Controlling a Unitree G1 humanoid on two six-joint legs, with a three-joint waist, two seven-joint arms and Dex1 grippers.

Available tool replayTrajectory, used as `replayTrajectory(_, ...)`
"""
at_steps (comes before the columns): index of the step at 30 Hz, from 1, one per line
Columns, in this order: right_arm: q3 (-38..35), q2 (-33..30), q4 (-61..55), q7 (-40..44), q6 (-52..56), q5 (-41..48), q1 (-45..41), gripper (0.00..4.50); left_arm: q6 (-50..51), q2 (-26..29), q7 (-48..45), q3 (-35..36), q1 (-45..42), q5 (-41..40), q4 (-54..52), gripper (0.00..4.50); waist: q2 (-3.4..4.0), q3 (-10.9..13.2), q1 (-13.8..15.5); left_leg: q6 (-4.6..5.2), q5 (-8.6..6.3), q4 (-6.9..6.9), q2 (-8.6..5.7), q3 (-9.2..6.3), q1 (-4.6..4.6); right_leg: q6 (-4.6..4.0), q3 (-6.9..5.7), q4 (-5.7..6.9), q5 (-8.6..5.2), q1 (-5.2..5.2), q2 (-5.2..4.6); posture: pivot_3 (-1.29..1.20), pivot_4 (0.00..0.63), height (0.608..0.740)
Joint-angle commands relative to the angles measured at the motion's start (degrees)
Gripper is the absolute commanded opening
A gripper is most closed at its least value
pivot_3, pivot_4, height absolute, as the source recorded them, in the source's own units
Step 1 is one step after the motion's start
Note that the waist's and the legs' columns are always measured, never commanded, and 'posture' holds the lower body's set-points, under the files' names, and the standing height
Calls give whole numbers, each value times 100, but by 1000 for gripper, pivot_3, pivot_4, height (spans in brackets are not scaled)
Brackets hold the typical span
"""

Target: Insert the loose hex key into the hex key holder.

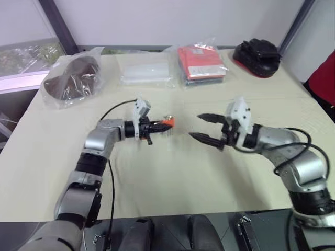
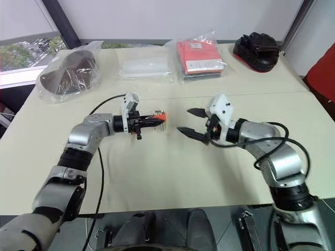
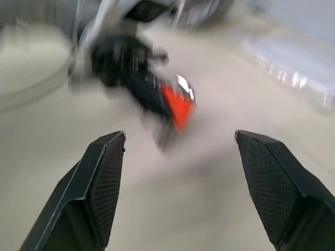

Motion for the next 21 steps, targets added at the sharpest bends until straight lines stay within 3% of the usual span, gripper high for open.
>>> replayTrajectory(1, -12, -1, -147, 83, -405, -162, -4, 3478, 1262, -120, 533, 426, -94, -449, -80, 0, -1, 0, 3, 0, 0, 3, 0, 0, 0, 0, 0, 2, 0, 0, 0, 0, 150, 740)
replayTrajectory(2, -16, 14, -116, 83, -454, -189, 4, 3478, 1410, -175, 710, 519, -100, -472, 6, 0, -1, 0, 9, 0, 0, 6, 1, -1, 0, 0, 0, 2, 0, 1, 0, 0, 150, 740)
replayTrajectory(3, -8, 28, -100, 81, -485, -213, 6, 3541, 1488, -201, 818, 573, -96, -476, 41, 966, -1, 0, 11, -1, 1, 9, 1, -2, 2, 0, 0, 2, 0, 7, 0, 0, 150, 740)
replayTrajectory(7, 39, 133, -46, 30, -581, -273, 28, 3541, 1689, -208, 1168, 675, -26, -456, 42, 2819, -3, 1, 31, -27, 15, 12, 1, -1, 2, 0, -1, -1, 0, 11, -2, 0, 150, 740)
replayTrajectory(10, 59, 209, -48, 22, -587, -290, 68, 3541, 1769, -123, 1399, 712, 10, -408, 4, 4464, -2, 1, 39, -28, 16, 12, 1, -2, 4, 0, -1, -2, 0, 15, -2, 0, 150, 740)
replayTrajectory(11, 63, 222, -51, 28, -586, -297, 89, 3541, 1776, -76, 1460, 701, 39, -380, -30, 4464, -1, 1, 42, -27, 15, 12, 1, -2, 9, 0, -1, -2, 0, 21, -2, 0, 150, 740)
replayTrajectory(15, 41, 147, -40, 47, -633, -414, 280, 3541, 169, 617, 2066, -204, 508, 1001, -448, 4464, 0, -1, 7, -29, 16, 0, 6, 3, 29, -1, 0, -10, 0, 35, -1, 0, 150, 740)
replayTrajectory(21, -393, 781, 0, -741, -712, -290, 614, 3541, -409, 324, 2499, 799, 1099, 367, -1573, 4464, 3, -2, 19, -3, 0, -12, 17, 8, 41, -2, 4, -19, 0, 42, 2, 0, 150, 740)
